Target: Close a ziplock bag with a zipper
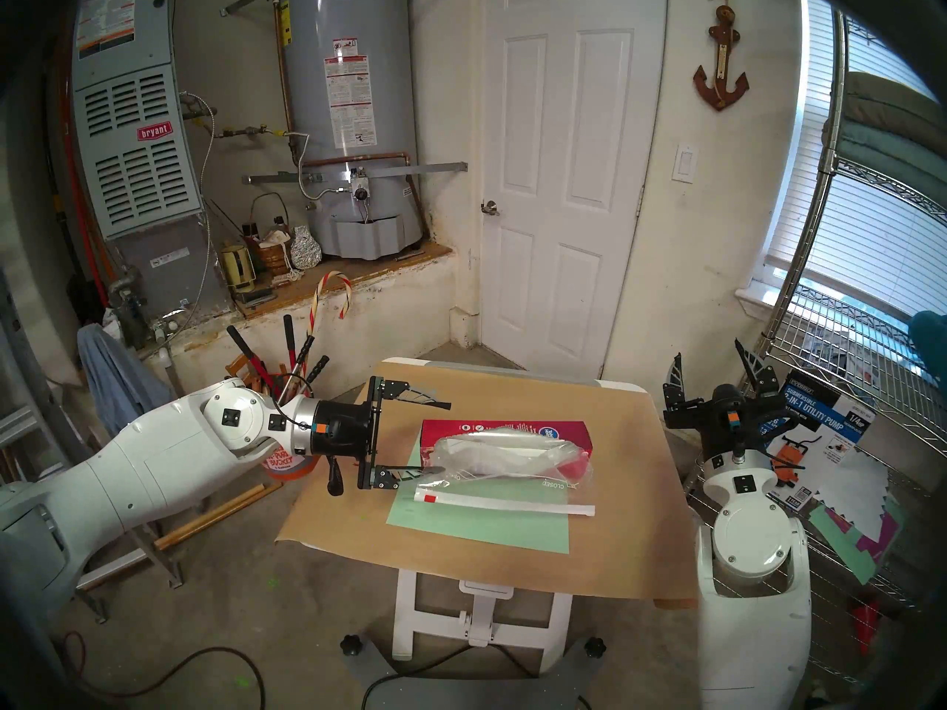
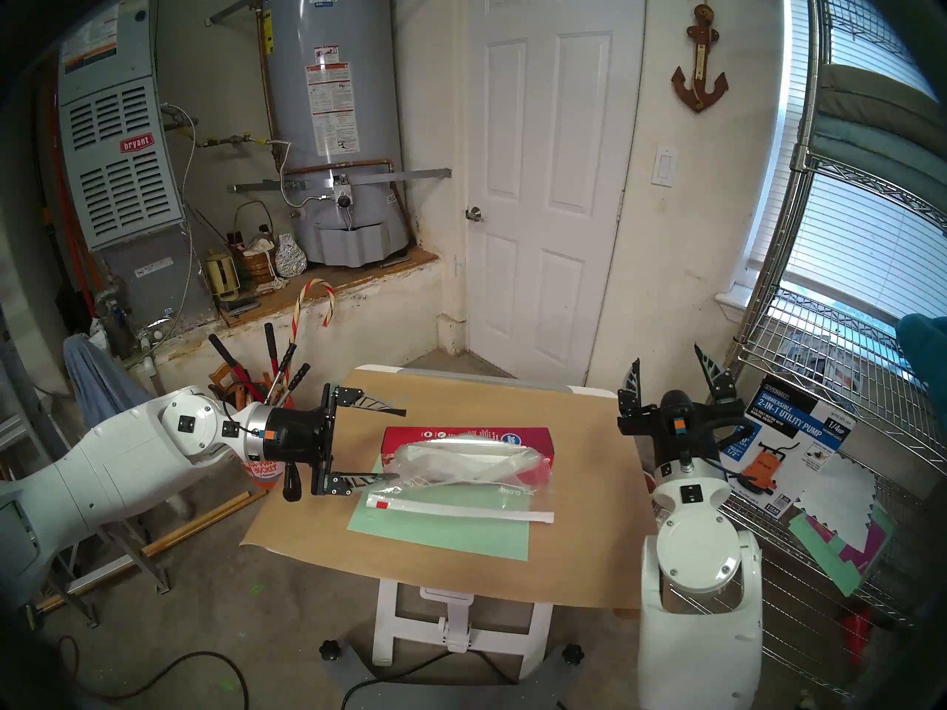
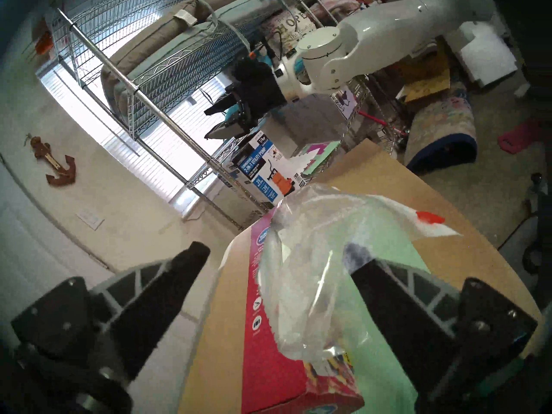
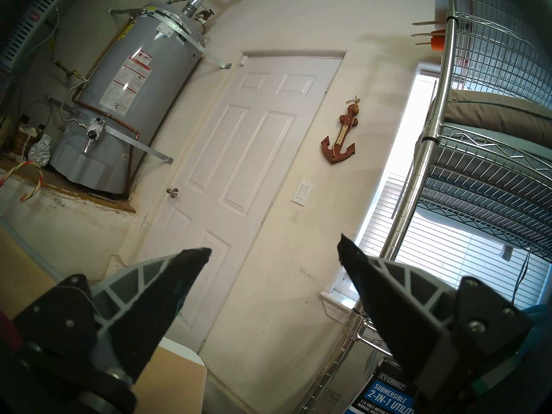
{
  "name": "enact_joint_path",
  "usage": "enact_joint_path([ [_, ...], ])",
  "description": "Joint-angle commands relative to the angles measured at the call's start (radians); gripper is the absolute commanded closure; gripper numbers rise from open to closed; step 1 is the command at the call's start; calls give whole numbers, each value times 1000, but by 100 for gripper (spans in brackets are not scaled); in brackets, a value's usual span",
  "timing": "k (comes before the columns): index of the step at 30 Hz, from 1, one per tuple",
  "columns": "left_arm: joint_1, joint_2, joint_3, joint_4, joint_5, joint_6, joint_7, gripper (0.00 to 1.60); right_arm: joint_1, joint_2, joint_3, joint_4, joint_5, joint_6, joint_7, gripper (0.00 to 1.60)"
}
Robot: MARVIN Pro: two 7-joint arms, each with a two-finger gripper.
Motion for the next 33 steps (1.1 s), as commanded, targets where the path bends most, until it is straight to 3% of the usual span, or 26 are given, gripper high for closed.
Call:
enact_joint_path([
  [1, -13, 6, -24, -27, 25, -51, 14, 22, 6, 0, -4, -26, -1, 0, 1, 0],
  [5, -1, 23, -25, -50, 97, -62, 30, 25, 6, 0, -4, -26, -1, 0, 1, 0],
  [10, 16, 42, -27, -67, 205, -81, 51, 11, 6, 0, -4, -27, -1, 0, 1, 0],
  [11, 22, 42, -33, -67, 231, -95, 67, 0, 6, 0, -4, -26, -1, 0, 1, 0],
  [20, 66, 17, -86, -58, 484, -156, 196, 6, 6, 1, -4, -26, -1, 0, 0, 0],
  [27, 118, 0, -119, -71, 589, -161, 305, 6, 6, 0, -4, -26, -1, 0, 1, 0],
  [33, 159, 18, -151, -139, 680, -161, 383, 16, 6, 1, -4, -26, -1, 0, 0, 0],
])
